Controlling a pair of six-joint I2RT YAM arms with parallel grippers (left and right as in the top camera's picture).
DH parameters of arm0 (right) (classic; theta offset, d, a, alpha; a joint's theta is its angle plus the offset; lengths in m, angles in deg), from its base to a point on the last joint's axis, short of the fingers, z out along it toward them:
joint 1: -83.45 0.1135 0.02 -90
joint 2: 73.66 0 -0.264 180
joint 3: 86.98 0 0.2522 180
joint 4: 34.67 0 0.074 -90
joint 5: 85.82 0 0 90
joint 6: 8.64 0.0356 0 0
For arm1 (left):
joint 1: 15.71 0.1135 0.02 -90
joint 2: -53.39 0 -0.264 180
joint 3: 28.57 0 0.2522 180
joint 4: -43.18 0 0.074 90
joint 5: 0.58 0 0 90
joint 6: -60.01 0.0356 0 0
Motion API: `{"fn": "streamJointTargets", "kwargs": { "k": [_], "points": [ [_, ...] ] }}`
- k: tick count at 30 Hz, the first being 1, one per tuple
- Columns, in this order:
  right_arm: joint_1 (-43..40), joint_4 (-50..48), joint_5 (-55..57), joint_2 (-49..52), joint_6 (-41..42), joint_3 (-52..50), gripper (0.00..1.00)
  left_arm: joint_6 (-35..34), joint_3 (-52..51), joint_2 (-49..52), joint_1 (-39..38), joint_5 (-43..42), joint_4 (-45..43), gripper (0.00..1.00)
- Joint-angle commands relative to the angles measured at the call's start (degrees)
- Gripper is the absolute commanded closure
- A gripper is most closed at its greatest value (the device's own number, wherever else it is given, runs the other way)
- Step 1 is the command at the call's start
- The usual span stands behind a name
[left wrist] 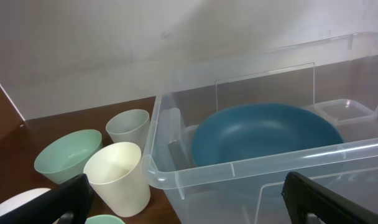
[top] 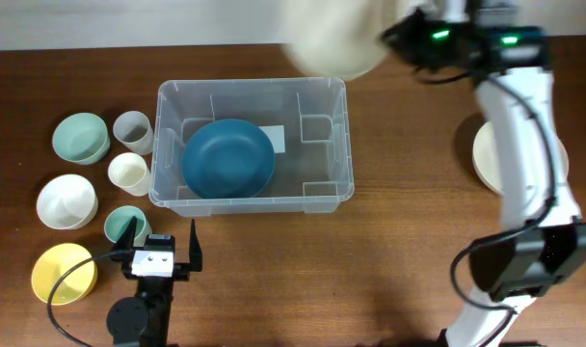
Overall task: Pack container
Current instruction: 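Carry the cream bowl with the right gripper over the bin, then lower the cream bowl onto the blue plate, release, withdraw right gripper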
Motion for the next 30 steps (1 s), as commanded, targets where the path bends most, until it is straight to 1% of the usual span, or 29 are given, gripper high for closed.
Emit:
{"fn": "streamJointTargets", "kwargs": {
  "k": [1, 5, 8, 10, 23, 30],
  "points": [
    [8.07, 1.57, 2.71, 2.14, -6.71, -0.92, 0.96, 0.7, -0.13, -0.33, 0.35, 0.2, 0.35, 0.0],
    [15.5, 2.27, 3.8, 4.22, -6.21, -2.84, 0.96, 0.7, -0.13, -0.33, 0.35, 0.2, 0.35, 0.0],
    [18.4, 4.11, 3.87, 5.84, -4.04, -3.91, 0.96, 0.7, -0.13, -0.33, 0.35, 0.2, 0.35, 0.0],
    [19.91, 4.07, 3.89, 7.85, -4.09, -5.09, 0.96, 0.7, -0.13, -0.33, 0.35, 0.2, 0.35, 0.0],
    [20.76, 0.22, 3.61, 18.36, -4.04, -5.53, 0.96, 0.7, -0.13, -0.33, 0.35, 0.2, 0.35, 0.0],
    [20.74, -0.02, 3.48, 20.5, -4.04, -5.55, 0.96, 0.7, -0.13, -0.33, 0.35, 0.2, 0.35, 0.0]
  ]
}}
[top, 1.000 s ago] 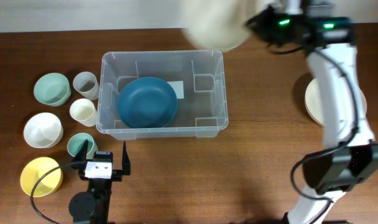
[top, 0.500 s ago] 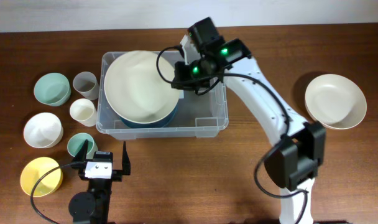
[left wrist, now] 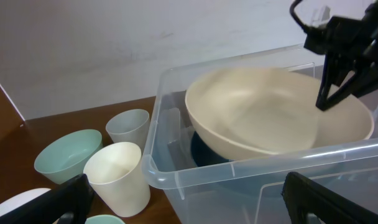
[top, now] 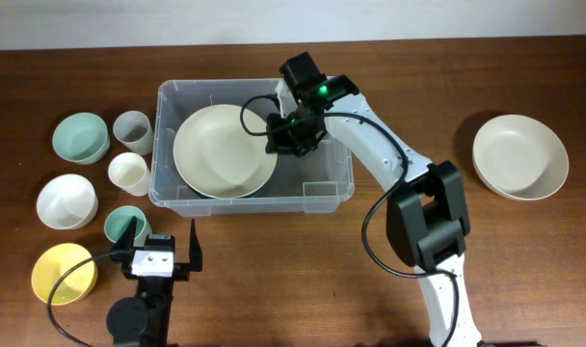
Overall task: Pack container
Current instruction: 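Lower the cream bowl onto the blue plate, release, withdraw right gripper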
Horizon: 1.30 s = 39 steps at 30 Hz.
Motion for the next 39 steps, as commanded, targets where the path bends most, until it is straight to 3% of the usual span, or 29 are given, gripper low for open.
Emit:
{"fn": "streamJointTargets", "kwargs": {
  "k": [1, 7, 20, 24, 27, 30, 32, 39],
  "points": [
    [0.35, -0.31, -0.52, 0.59, -0.17, 0.11, 0.96, 0.7, -0.13, -0.33, 0.35, 0.2, 0.35, 0.0],
    [0.37, -0.55, -0.57, 0.59, -0.2, -0.07, 0.89, 0.7, -0.13, -0.33, 0.35, 0.2, 0.35, 0.0],
    [0.35, -1.09, -3.61, 0.59, -0.2, -0.46, 0.91, 0.7, -0.13, -0.33, 0.35, 0.2, 0.35, 0.0],
    [0.37, -1.07, -3.58, 0.59, -0.2, -0.46, 0.86, 0.7, -0.13, -0.33, 0.35, 0.2, 0.35, 0.0],
    [0.35, -1.09, -3.58, 0.59, -0.2, -0.46, 0.68, 0.7, -0.13, -0.33, 0.35, 0.2, 0.35, 0.0],
    [0.35, -1.07, -3.58, 0.59, -0.2, -0.46, 0.39, 0.7, -0.13, -0.33, 0.35, 0.2, 0.35, 0.0],
    [0.35, -1.01, -3.58, 0.59, -0.2, -0.46, 0.29, 0.7, -0.13, -0.33, 0.35, 0.2, 0.37, 0.0],
    [0.31, 0.76, 5.86, -0.74, -2.27, 1.49, 0.2, 0.7, -0.13, -0.33, 0.35, 0.2, 0.35, 0.0]
  ]
}}
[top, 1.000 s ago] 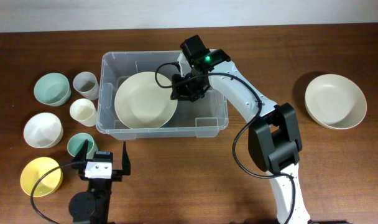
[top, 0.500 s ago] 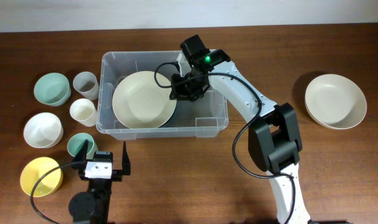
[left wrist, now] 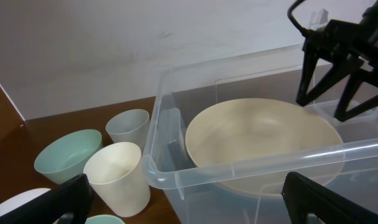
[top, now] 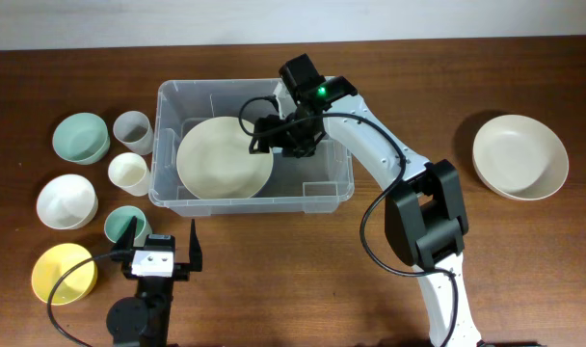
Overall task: Pack container
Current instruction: 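Lower the cream bowl onto the blue plate, release, withdraw right gripper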
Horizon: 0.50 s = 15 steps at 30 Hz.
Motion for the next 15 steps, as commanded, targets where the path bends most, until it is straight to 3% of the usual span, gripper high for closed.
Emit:
{"fn": "streamJointTargets", "kwargs": {
  "k": [1, 5, 8, 10, 15],
  "points": [
    [0.26, 2.58, 8.52, -2.08, -2.8, 3.37, 0.18, 0.7, -0.13, -0.33, 0.35, 0.2, 0.35, 0.0],
    [0.24, 8.96, 19.91, -4.96, -4.24, 11.45, 0.17, 0.7, -0.13, -0.33, 0.35, 0.2, 0.35, 0.0],
    [-0.98, 18.34, 37.77, -8.79, -4.46, 26.73, 0.11, 0.7, -0.13, -0.33, 0.35, 0.2, 0.37, 0.0],
    [-2.73, 22.05, 41.55, -10.45, -2.97, 33.75, 0.0, 0.7, -0.13, -0.33, 0.35, 0.2, 0.35, 0.0],
    [-12.24, 32.87, 48.35, -14.45, 6.14, 49.07, 0.01, 0.7, -0.13, -0.33, 0.35, 0.2, 0.35, 0.0]
  ]
}}
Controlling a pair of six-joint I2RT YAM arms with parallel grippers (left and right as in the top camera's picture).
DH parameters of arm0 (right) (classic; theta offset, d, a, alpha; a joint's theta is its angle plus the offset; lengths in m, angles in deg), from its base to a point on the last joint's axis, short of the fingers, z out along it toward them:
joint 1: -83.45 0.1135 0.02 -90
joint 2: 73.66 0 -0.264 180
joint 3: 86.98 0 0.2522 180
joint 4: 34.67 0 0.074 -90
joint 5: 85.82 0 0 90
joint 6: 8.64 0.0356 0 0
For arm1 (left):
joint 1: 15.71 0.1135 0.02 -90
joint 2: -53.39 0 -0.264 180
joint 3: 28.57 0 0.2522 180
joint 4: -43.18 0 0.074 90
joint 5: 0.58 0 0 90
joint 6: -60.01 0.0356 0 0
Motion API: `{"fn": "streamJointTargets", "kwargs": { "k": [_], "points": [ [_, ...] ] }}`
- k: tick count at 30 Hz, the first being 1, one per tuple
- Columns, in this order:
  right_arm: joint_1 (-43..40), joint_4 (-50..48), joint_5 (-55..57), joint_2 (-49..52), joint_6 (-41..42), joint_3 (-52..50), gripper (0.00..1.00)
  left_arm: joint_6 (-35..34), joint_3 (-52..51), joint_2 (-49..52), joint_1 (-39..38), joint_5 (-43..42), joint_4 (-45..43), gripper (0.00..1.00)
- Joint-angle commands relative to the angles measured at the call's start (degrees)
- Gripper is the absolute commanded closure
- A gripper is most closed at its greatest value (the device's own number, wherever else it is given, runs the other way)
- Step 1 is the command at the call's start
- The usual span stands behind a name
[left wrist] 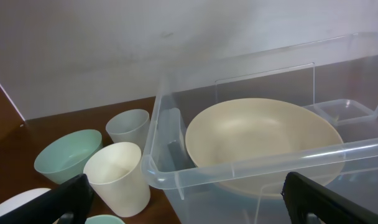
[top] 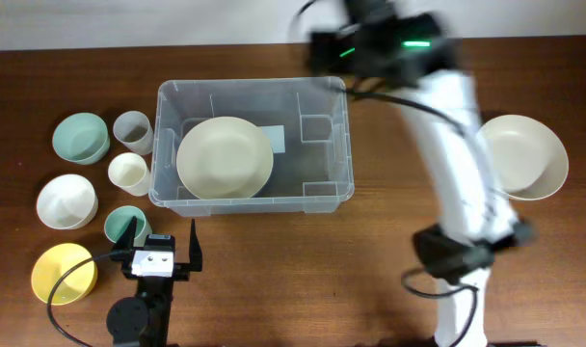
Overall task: Pack container
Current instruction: 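Lower the cream bowl onto the blue plate, release, withdraw right gripper, then move the right gripper to the second cream bowl and grasp its rim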
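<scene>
The clear plastic container point(top: 252, 200) stands left of the table's middle. A cream bowl point(top: 226, 157) lies in its left half point(left wrist: 257, 140), covering whatever is beneath it. Another cream bowl point(top: 520, 156) sits on the table at the far right. My right gripper point(top: 324, 43) is up behind the container's far right corner, motion-blurred, so its jaws cannot be read and nothing shows in it. My left gripper point(top: 161, 249) rests by the container's near left corner, open and empty point(left wrist: 186, 190), facing the container wall.
Left of the container stand a mint bowl point(top: 81, 137), a grey cup point(top: 132, 127), a cream cup point(top: 128, 172), a white bowl point(top: 66, 200), a teal cup point(top: 125, 224) and a yellow bowl point(top: 64, 273). The right arm's white links point(top: 457, 145) cross the table's right side.
My right gripper stood open over the cream bowl inside the container; now it is out of the container, up behind its far right corner. The bowl stays in place. The left arm is unmoved.
A blue bowl lay alone in the container while my right arm carried a cream bowl high at the back. Then the cream bowl was held tilted over the blue one. It was then lying flat with the gripper open above it, and now the arm has withdrawn.
</scene>
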Motion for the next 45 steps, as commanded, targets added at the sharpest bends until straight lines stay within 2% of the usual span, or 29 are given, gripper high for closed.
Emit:
{"fn": "streamJointTargets", "kwargs": {
  "k": [1, 2, 3, 4, 8, 13, 15, 18, 21, 27, 34, 45],
  "points": [
    [-10.16, 7.82, 9.75, -5.22, 10.01, 8.87, 0.01, 0.7, -0.13, -0.33, 0.35, 0.2, 0.35, 0.0],
    [-14.05, 12.24, 9.57, -5.62, 13.94, 10.43, 0.01, 0.7, -0.13, -0.33, 0.35, 0.2, 0.35, 0.0],
    [-18.05, 14.05, 8.37, -5.9, 14.53, 10.88, 0.01, 0.7, -0.13, -0.33, 0.35, 0.2, 0.35, 0.0],
    [-20.72, 14.05, 4.72, -6.01, 11.21, 10.36, 0.01, 0.7, -0.13, -0.33, 0.35, 0.2, 0.35, 0.0],
    [-31.08, 14.05, -7.32, -5.99, 11.52, 6.19, 0.01, 0.7, -0.13, -0.33, 0.35, 0.2, 0.35, 0.0],
    [-40.33, 14.05, -7.93, -5.99, 17.79, -7.34, 0.01, 0.7, -0.13, -0.33, 0.35, 0.2, 0.35, 0.0],
    [-43.23, 14.03, -8.52, -5.99, 23.1, -15.82, 0.01, 0.7, -0.13, -0.33, 0.35, 0.2, 0.35, 0.0],
    [-46.16, 13.64, -8.57, -5.99, 30.82, -27.85, 0.01, 0.7, -0.13, -0.33, 0.35, 0.2, 0.35, 0.0],
    [-48.04, 11.3, -8.83, -5.99, 35.08, -37.48, 0.01, 0.7, -0.13, -0.33, 0.35, 0.2, 0.35, 0.0],
    [-51.3, 3.15, -11.98, -5.99, 35.34, -51.56, 0.01, 0.7, -0.13, -0.33, 0.35, 0.2, 0.35, 0.0],
    [-53.9, -4.85, -11.5, -5.99, 36.13, -61.92, 0.01, 0.7, -0.13, -0.33, 0.35, 0.2, 0.35, 0.0],
    [-53.83, -25.4, -9.92, -5.97, 36.06, -75.38, 0.01, 0.7, -0.13, -0.33, 0.35, 0.2, 0.35, 0.0]
  ]
}}
